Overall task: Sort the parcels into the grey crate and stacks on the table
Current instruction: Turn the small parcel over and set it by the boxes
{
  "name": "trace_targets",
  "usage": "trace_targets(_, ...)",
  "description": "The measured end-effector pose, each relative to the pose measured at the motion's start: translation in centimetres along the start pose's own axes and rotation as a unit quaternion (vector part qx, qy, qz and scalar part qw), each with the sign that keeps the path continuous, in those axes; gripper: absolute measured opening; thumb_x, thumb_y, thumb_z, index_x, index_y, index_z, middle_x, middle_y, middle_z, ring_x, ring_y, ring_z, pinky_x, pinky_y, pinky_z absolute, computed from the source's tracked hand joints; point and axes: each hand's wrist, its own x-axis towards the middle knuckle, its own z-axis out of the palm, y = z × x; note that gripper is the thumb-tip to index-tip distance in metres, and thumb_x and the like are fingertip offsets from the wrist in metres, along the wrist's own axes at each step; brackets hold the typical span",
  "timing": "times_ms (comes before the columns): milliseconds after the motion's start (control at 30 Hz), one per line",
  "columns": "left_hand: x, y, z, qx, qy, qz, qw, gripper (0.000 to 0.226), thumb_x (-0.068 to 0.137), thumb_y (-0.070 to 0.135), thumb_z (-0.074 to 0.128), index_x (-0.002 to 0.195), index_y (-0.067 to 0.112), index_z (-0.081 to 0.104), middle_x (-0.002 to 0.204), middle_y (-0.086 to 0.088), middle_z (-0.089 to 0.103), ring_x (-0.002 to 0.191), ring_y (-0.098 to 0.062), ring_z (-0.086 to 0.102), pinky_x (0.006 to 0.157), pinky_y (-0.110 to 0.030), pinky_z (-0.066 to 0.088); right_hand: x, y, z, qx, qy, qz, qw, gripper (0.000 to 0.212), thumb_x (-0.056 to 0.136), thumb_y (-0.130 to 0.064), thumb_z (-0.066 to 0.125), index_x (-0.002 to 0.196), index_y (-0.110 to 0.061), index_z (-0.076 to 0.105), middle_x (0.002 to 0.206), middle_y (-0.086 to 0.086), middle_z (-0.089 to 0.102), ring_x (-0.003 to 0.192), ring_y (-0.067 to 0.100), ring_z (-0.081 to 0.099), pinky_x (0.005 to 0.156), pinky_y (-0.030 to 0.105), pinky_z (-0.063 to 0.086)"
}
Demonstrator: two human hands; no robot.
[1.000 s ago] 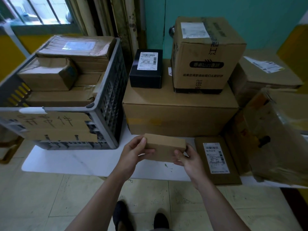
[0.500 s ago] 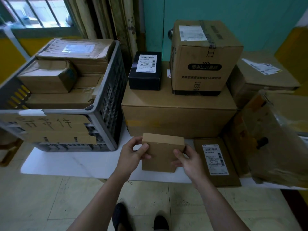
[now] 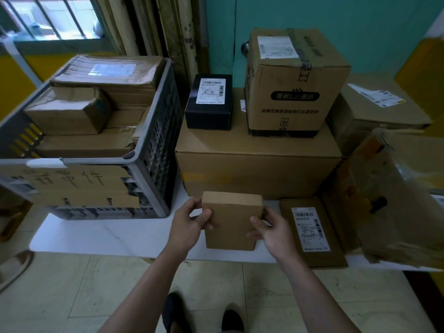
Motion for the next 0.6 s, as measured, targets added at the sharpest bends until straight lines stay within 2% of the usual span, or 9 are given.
trace_targets(133,0.0,-0.3,-0.2,0.015,-0.012,-0.011,1.000,0.028,0.095,0.008,0.065,0.117,0.026,0.062,0.115,0.006,0.066,0.067,-0.002,0.064,0.062,-0.019,0.052,-0.2,-0.1,0.0,0.004,0.013,-0.003,1.000,0.029,0.096,-0.007,0.060,0.098,-0.036,0.060,0.101,-0.011,0.065,0.081,0.026,0.068,0.053,0.018,0.053)
trace_targets(200,0.0,-0.5,-0.4,0.048,-0.023,-0.016,0.998,0.030,0.093,0.013,0.069,0.119,0.028,0.062,0.115,0.010,0.066,0.072,-0.005,0.064,0.061,-0.018,0.050,-0.3,-0.1,0.0,0.003,0.016,-0.005,1.000,0.028,0.096,-0.007,0.059,0.098,-0.036,0.060,0.102,-0.009,0.065,0.082,0.026,0.068,0.052,0.018,0.052)
trace_targets(233,0.1,-0.7,-0.5,0.068,-0.029,-0.019,0.997,0.030,0.093,0.016,0.071,0.119,0.029,0.063,0.116,0.011,0.066,0.078,-0.011,0.065,0.065,-0.020,0.051,-0.4,-0.1,0.0,0.002,0.016,-0.006,1.000,0.027,0.097,-0.008,0.058,0.099,-0.035,0.060,0.103,-0.007,0.066,0.080,0.025,0.067,0.052,0.017,0.052)
trace_targets(333,0.0,-1.1,-0.5,0.098,-0.032,-0.029,0.994,0.030,0.092,0.020,0.072,0.120,0.028,0.063,0.117,0.011,0.066,0.092,-0.025,0.066,0.080,-0.036,0.056,-0.4,-0.3,0.1,-0.002,0.014,-0.007,1.000,0.023,0.098,-0.009,0.057,0.100,-0.032,0.061,0.104,-0.005,0.067,0.073,0.020,0.066,0.052,0.017,0.051)
trace_targets(400,-0.1,-1.2,-0.4,0.098,-0.030,-0.026,0.994,0.028,0.093,0.021,0.070,0.119,0.029,0.063,0.117,0.012,0.066,0.094,-0.024,0.065,0.081,-0.037,0.055,-0.4,-0.3,0.1,-0.005,0.014,-0.001,1.000,0.022,0.097,-0.010,0.058,0.101,-0.031,0.061,0.104,-0.006,0.067,0.073,0.019,0.065,0.051,0.017,0.051)
trace_targets(500,-0.2,-1.2,-0.5,0.094,-0.020,-0.021,0.995,0.024,0.096,0.020,0.067,0.117,0.030,0.063,0.114,0.010,0.067,0.096,-0.021,0.065,0.080,-0.032,0.054,-0.4,-0.3,0.0,-0.012,0.012,0.017,1.000,0.019,0.096,-0.014,0.062,0.105,-0.031,0.060,0.105,-0.006,0.066,0.070,0.016,0.064,0.049,0.017,0.050)
trace_targets(600,-0.1,-1.2,-0.5,0.075,-0.004,-0.039,0.996,0.021,0.097,0.020,0.065,0.116,0.028,0.064,0.112,0.007,0.068,0.099,-0.021,0.066,0.085,-0.039,0.056,-0.2,-0.2,-0.5,-0.051,-0.007,0.037,0.998,0.030,0.091,-0.012,0.069,0.113,-0.029,0.056,0.107,-0.004,0.066,0.066,0.012,0.062,0.047,0.017,0.048)
